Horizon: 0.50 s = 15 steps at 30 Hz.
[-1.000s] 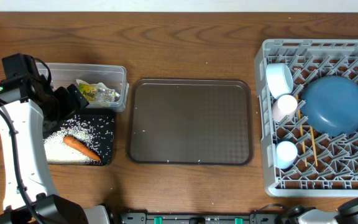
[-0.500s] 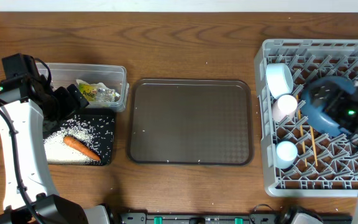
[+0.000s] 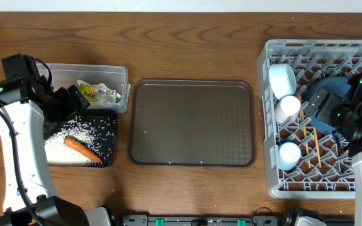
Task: Sort waste into correct bins and load items into the dishwasher rack
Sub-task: 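Move the right gripper back over the plate in the rack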
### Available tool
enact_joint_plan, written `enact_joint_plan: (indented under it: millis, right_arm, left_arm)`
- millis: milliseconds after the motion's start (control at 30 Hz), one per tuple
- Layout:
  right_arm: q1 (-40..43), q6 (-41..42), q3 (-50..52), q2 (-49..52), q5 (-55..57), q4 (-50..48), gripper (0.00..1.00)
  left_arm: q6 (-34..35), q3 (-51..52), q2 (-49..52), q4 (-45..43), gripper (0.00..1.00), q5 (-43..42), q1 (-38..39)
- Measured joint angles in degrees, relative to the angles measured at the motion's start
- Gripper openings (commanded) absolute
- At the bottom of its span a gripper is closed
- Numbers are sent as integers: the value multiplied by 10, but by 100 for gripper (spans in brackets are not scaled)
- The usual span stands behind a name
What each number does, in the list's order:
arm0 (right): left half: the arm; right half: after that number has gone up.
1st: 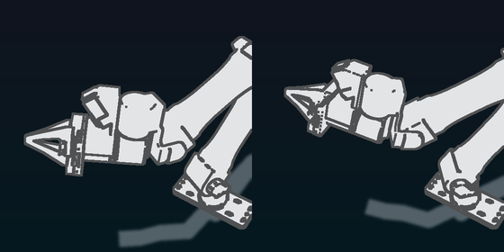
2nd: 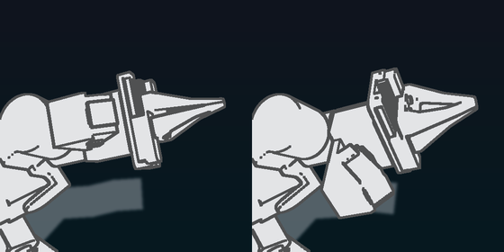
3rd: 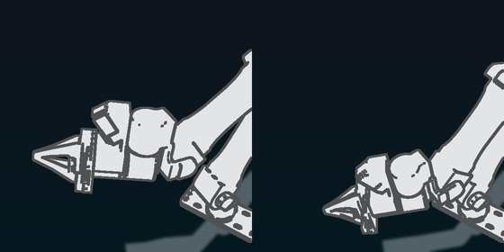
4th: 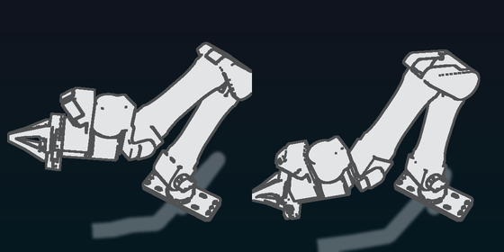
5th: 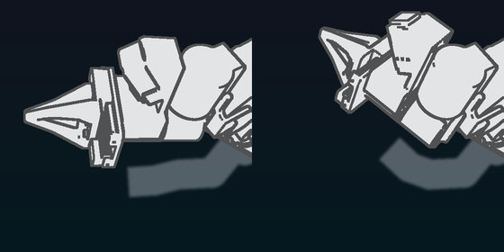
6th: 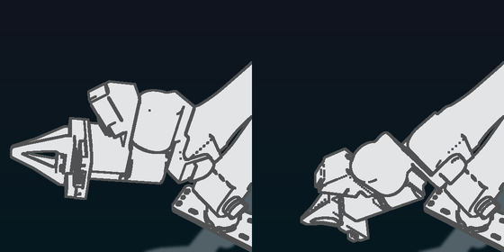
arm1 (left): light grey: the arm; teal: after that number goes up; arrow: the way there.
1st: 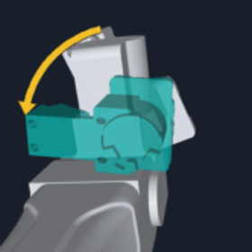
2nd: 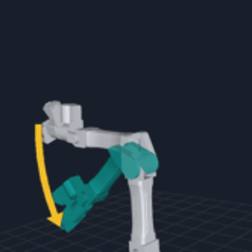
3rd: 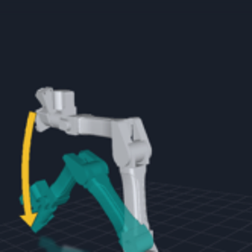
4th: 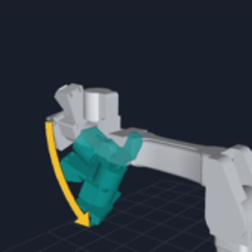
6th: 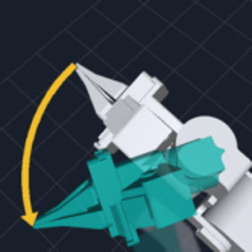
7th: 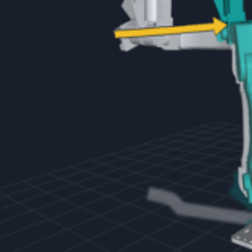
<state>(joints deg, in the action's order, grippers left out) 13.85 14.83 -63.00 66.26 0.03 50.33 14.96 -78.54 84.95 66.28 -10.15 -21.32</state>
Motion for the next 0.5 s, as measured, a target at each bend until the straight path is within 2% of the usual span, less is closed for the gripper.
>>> enact_joint_plan:
  millis: [500]
  right_arm:
    - [0,0,0,0,9,0,99]
  left_arm:
    - [0,0,0,0,98,0,0]
